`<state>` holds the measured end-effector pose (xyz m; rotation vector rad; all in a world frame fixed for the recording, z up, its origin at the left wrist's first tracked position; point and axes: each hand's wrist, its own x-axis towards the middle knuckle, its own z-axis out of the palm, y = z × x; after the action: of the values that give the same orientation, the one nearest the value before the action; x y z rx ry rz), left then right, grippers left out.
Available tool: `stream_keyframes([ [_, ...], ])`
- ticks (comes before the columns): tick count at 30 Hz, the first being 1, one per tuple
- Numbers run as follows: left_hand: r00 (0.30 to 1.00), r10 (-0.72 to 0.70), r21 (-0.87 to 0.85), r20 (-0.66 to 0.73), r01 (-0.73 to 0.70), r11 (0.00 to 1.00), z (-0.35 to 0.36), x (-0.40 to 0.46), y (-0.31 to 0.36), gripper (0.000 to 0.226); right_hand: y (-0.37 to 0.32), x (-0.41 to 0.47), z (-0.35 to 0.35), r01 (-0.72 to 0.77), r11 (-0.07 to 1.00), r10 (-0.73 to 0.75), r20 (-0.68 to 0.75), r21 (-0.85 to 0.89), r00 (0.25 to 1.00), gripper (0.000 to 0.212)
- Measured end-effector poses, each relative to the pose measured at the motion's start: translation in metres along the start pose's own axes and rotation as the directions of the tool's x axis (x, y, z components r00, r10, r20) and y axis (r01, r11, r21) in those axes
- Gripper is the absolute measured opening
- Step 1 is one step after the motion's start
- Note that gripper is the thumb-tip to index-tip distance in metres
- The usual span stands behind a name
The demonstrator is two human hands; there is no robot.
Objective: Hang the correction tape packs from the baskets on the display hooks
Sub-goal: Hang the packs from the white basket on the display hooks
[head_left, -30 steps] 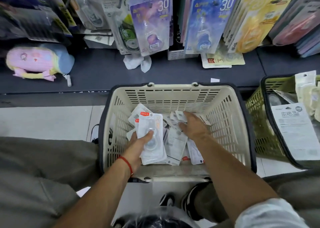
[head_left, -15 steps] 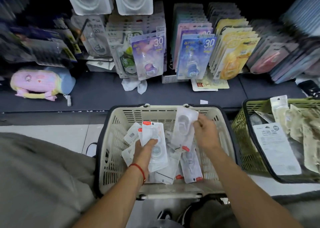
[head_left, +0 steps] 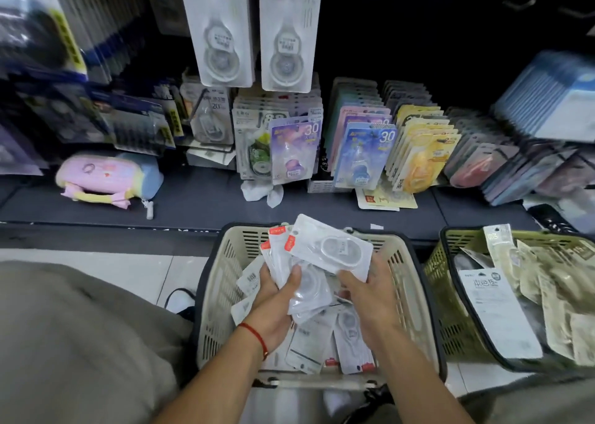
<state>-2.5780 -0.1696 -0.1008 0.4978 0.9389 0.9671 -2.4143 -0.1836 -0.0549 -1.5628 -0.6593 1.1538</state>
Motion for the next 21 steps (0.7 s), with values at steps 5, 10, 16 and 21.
stream_keyframes([
  [5, 0.989, 0.145, 0.075, 0.009, -0.146, 0.986, 0.008, -0.006, 0.036, 0.069, -0.014, -0.010, 0.007, 0.037, 0.957, 0.023, 0.200, -0.289, 0.979, 0.049],
  [10, 0.959, 0.251, 0.190, 0.131, -0.273, 0.943, 0.021, -0.003, 0.095, 0.069, -0.076, -0.002, 0.008, 0.266, 0.902, -0.224, 0.159, -0.339, 0.961, 0.061],
  [16, 0.871, 0.388, 0.383, 0.301, -0.483, 0.788, 0.045, 0.003, 0.207, 0.076, -0.159, 0.017, 0.030, 0.534, 0.781, -0.403, 0.393, -0.325, 0.827, 0.027],
  [21, 0.775, 0.599, 0.430, 0.201, -0.619, 0.657, 0.044, 0.006, 0.289, 0.081, -0.200, 0.035, 0.062, 0.561, 0.807, -0.508, 0.266, -0.186, 0.819, 0.027],
])
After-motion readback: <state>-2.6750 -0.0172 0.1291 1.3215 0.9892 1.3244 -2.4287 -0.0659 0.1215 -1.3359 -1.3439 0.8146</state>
